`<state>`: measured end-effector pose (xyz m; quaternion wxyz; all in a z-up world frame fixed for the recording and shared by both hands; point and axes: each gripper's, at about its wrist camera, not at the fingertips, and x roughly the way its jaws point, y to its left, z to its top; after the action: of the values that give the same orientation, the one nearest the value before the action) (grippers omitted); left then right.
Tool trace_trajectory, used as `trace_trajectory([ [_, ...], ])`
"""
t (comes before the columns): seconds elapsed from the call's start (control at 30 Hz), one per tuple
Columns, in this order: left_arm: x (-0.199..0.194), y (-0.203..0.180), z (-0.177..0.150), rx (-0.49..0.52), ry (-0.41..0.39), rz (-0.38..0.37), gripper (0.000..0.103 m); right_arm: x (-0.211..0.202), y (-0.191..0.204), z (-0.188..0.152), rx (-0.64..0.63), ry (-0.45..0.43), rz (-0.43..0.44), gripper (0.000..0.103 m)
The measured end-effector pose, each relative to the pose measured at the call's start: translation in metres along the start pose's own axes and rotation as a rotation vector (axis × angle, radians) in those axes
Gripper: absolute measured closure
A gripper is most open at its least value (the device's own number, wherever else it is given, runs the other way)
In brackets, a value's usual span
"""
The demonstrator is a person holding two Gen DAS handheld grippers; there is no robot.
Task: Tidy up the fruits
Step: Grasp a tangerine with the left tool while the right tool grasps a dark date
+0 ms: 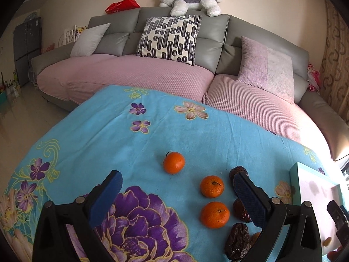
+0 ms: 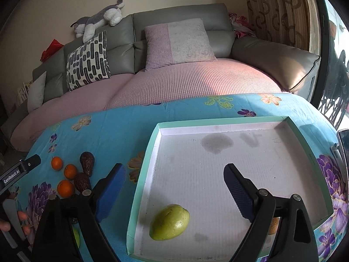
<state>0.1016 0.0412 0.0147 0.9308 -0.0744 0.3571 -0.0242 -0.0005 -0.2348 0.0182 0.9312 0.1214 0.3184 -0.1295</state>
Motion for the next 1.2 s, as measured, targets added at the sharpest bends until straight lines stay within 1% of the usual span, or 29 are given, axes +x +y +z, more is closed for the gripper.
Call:
trace_trajectory([
  [0.07,0.001,0.007,0.001,-0.021,0.011,-0.038,0.000,0.002,0.006,0.000,0.007,0.009,0.028,0.011],
  [0.13,0.004,0.013,0.003,-0.049,0.046,-0.082,0.000,0.005,0.010,0.000,0.020,0.025,0.048,0.011],
  [0.23,0.005,0.018,0.004,-0.068,0.056,-0.110,0.000,0.010,0.017,-0.001,0.045,0.047,0.072,0.011],
  [0.37,-0.001,0.025,0.006,-0.069,0.016,-0.099,0.000,0.015,0.031,-0.004,0.021,0.038,0.075,0.011],
  [0.47,-0.002,0.033,0.010,-0.093,0.005,-0.099,0.000,0.013,0.046,-0.006,-0.024,0.019,0.100,0.011],
  [0.57,-0.001,0.038,0.013,-0.087,0.012,-0.088,0.000,0.015,0.062,-0.008,-0.069,0.029,0.133,0.012],
  [0.67,0.002,0.039,0.020,-0.070,0.018,-0.086,0.000,0.023,0.075,-0.011,-0.084,0.056,0.161,0.012],
  [0.77,0.008,0.041,0.027,-0.065,0.018,-0.069,0.000,0.028,0.086,-0.013,-0.102,0.062,0.181,0.012],
  [0.93,0.028,0.044,0.027,-0.085,0.059,-0.077,0.001,0.036,0.102,-0.017,-0.141,0.072,0.193,0.012],
  [1.0,0.036,0.042,0.026,-0.078,0.072,-0.079,0.001,0.043,0.106,-0.018,-0.142,0.083,0.201,0.017],
  [1.07,0.045,0.038,0.026,-0.069,0.083,-0.091,0.001,0.050,0.111,-0.019,-0.147,0.092,0.201,0.026],
  [1.2,0.061,0.032,0.026,-0.053,0.100,-0.110,0.001,0.061,0.117,-0.024,-0.149,0.120,0.220,0.029],
])
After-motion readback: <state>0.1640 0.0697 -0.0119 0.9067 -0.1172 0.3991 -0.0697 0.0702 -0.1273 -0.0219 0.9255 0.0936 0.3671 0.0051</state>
